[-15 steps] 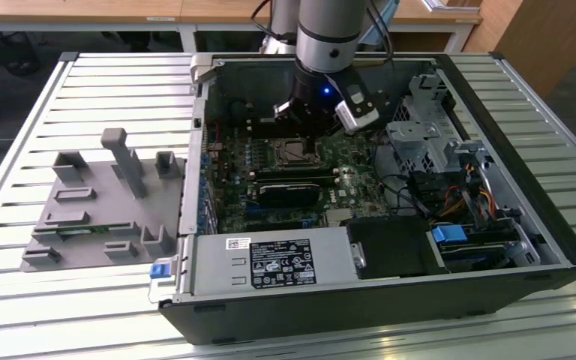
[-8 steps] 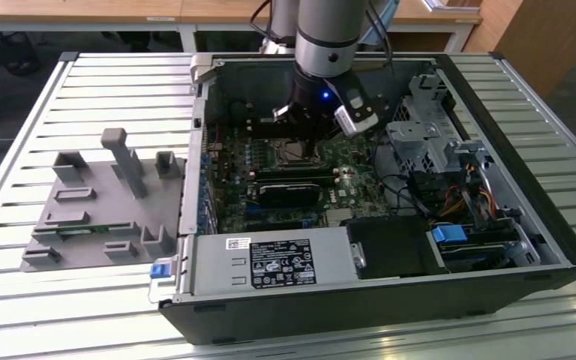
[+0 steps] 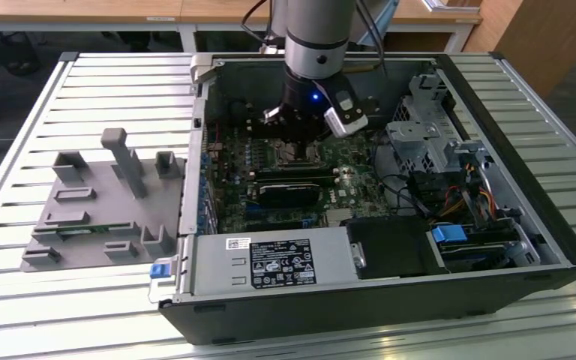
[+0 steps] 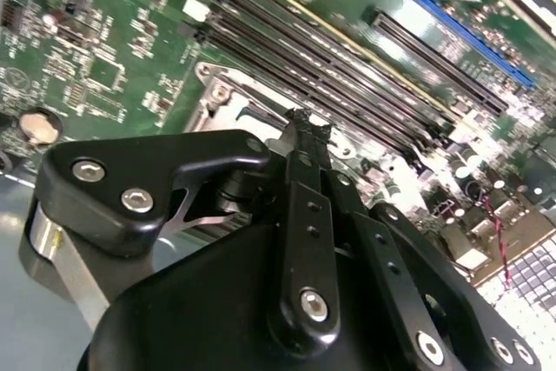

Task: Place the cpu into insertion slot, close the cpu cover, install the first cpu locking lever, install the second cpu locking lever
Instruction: 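Install the second cpu locking lever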

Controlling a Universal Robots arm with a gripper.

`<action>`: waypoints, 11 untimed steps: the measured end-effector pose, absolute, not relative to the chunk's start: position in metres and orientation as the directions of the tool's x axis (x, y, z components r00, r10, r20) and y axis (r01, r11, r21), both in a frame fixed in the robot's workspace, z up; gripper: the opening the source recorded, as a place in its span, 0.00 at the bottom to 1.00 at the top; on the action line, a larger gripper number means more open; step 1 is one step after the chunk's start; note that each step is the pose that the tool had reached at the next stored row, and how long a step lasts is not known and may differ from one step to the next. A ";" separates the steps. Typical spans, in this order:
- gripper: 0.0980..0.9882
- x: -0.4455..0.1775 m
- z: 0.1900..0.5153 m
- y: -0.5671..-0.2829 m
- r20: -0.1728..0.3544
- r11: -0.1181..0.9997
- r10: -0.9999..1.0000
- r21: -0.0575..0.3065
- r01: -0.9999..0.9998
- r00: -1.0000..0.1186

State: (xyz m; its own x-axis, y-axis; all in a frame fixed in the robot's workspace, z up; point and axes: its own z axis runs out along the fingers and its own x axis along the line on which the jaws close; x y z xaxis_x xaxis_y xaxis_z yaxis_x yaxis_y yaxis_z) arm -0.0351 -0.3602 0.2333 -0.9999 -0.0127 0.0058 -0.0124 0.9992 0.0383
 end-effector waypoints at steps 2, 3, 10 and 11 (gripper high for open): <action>0.01 -0.039 0.233 -0.360 0.006 0.999 -0.013 0.038 -0.013 -1.000; 0.01 -0.041 0.232 -0.360 0.006 0.999 -0.013 0.038 -0.013 -1.000; 0.01 -0.043 0.225 -0.365 0.005 0.998 -0.013 0.068 -0.013 -1.000; 0.01 -0.044 0.225 -0.367 0.005 0.997 -0.014 0.075 -0.013 -1.000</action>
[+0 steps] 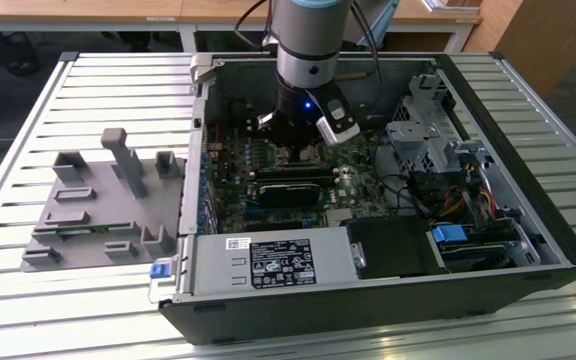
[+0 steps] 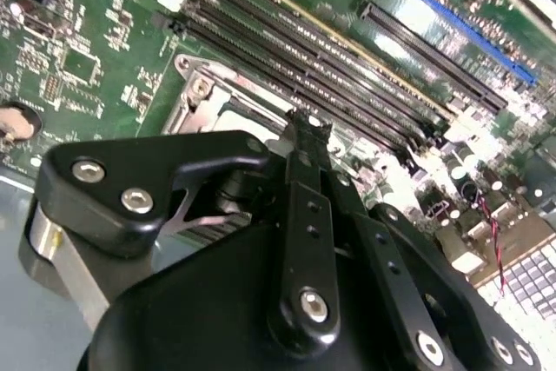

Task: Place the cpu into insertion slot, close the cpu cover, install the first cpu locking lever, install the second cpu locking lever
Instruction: 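Install the second cpu locking lever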

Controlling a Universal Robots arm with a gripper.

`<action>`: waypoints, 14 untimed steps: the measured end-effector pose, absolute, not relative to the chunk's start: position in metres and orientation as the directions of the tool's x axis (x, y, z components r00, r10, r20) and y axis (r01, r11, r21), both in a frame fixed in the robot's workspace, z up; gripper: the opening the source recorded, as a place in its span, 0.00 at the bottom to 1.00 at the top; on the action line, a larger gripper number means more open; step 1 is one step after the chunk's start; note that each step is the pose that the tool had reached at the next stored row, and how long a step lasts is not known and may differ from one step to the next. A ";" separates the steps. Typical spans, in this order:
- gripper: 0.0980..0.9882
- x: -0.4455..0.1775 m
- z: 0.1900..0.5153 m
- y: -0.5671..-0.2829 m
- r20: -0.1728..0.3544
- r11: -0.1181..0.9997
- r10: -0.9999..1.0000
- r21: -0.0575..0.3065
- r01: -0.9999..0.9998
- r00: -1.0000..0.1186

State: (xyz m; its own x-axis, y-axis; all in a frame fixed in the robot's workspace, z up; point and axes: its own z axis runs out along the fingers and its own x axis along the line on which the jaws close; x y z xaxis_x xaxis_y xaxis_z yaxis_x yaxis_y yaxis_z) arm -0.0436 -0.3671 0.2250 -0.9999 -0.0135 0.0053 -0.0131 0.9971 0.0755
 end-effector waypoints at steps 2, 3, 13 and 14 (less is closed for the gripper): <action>0.01 -0.046 0.225 -0.370 0.005 0.996 -0.013 0.089 -0.013 -1.000; 0.01 -0.047 0.225 -0.371 0.005 0.995 -0.013 0.095 -0.013 -1.000; 0.01 -0.055 0.213 -0.373 0.005 0.993 -0.014 0.116 -0.013 -1.000; 0.01 -0.055 0.213 -0.373 0.005 0.993 -0.014 0.120 -0.013 -1.000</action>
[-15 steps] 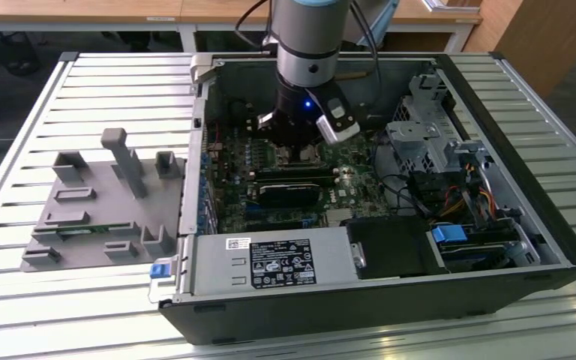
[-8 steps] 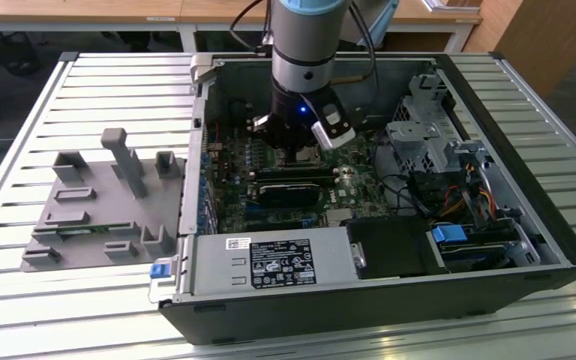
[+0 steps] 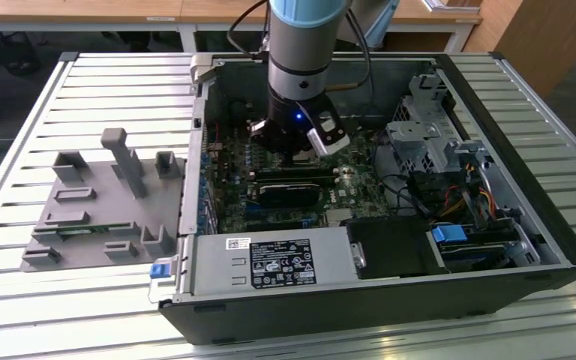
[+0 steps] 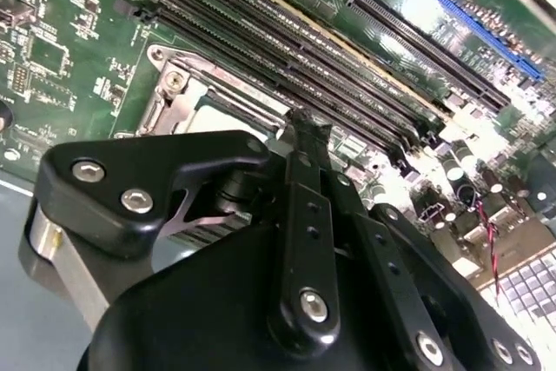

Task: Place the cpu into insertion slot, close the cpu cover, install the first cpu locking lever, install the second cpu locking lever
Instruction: 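Install the second cpu locking lever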

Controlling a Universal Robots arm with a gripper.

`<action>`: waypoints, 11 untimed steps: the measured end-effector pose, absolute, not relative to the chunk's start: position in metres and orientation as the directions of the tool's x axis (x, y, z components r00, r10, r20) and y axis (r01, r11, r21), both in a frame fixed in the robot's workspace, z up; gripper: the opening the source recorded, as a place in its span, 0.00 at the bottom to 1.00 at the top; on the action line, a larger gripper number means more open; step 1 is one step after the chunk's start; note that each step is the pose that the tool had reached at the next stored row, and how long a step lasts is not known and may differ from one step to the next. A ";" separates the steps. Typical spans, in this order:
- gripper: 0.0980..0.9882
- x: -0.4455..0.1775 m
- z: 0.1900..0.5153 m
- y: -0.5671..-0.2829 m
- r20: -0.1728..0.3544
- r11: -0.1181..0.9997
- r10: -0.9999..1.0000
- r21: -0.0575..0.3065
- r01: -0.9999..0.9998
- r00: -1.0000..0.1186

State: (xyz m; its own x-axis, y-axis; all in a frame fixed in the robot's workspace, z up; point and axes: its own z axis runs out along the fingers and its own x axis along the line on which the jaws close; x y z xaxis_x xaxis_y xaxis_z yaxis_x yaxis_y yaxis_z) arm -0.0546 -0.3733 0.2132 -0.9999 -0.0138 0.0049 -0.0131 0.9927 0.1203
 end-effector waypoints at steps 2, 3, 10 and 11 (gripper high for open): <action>0.01 -0.055 0.213 -0.376 0.005 0.991 -0.014 0.135 -0.013 -1.000; 0.01 -0.055 0.213 -0.378 0.004 0.990 -0.014 0.142 -0.013 -1.000; 0.01 -0.060 0.213 -0.387 0.004 0.985 -0.014 0.174 -0.013 -1.000; 0.01 -0.061 0.213 -0.387 0.004 0.984 -0.015 0.178 -0.014 -1.000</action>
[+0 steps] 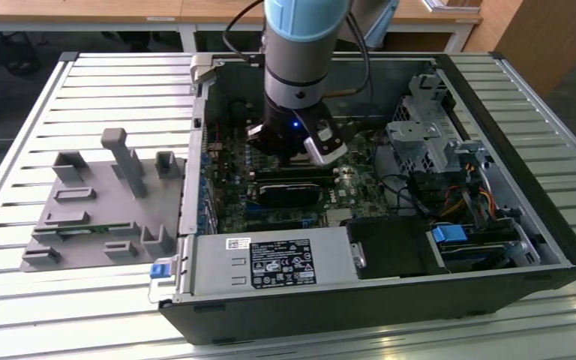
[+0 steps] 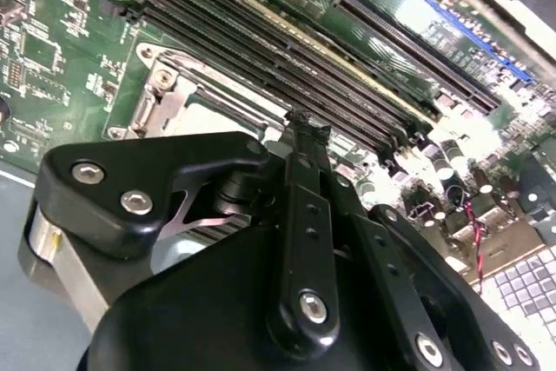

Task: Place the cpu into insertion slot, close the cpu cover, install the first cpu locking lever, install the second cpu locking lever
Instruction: 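Install the second cpu locking lever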

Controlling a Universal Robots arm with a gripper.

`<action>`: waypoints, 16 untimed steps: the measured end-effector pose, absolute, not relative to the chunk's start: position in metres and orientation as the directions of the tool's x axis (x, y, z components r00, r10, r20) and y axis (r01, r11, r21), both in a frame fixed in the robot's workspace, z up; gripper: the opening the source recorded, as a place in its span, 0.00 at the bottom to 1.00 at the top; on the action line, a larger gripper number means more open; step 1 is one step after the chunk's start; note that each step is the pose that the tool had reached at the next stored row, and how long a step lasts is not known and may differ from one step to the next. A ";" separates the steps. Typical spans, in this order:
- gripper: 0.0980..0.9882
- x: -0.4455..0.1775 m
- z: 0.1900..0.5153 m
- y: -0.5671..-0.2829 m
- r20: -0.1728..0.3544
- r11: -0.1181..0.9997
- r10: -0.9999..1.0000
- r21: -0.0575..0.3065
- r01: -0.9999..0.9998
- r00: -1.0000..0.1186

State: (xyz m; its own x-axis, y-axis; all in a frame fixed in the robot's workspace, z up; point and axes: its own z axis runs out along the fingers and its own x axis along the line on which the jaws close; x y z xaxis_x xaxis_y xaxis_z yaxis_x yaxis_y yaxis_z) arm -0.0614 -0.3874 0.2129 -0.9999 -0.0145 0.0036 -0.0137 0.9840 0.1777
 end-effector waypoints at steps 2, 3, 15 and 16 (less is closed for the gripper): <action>0.01 -0.064 0.213 -0.388 0.003 0.983 -0.015 0.185 -0.014 -1.000; 0.01 -0.064 0.212 -0.388 0.003 0.982 -0.015 0.188 -0.014 -1.000; 0.01 -0.067 0.204 -0.397 0.002 0.972 -0.017 0.236 -0.016 -1.000; 0.01 -0.067 0.204 -0.398 0.002 0.971 -0.017 0.237 -0.016 -1.000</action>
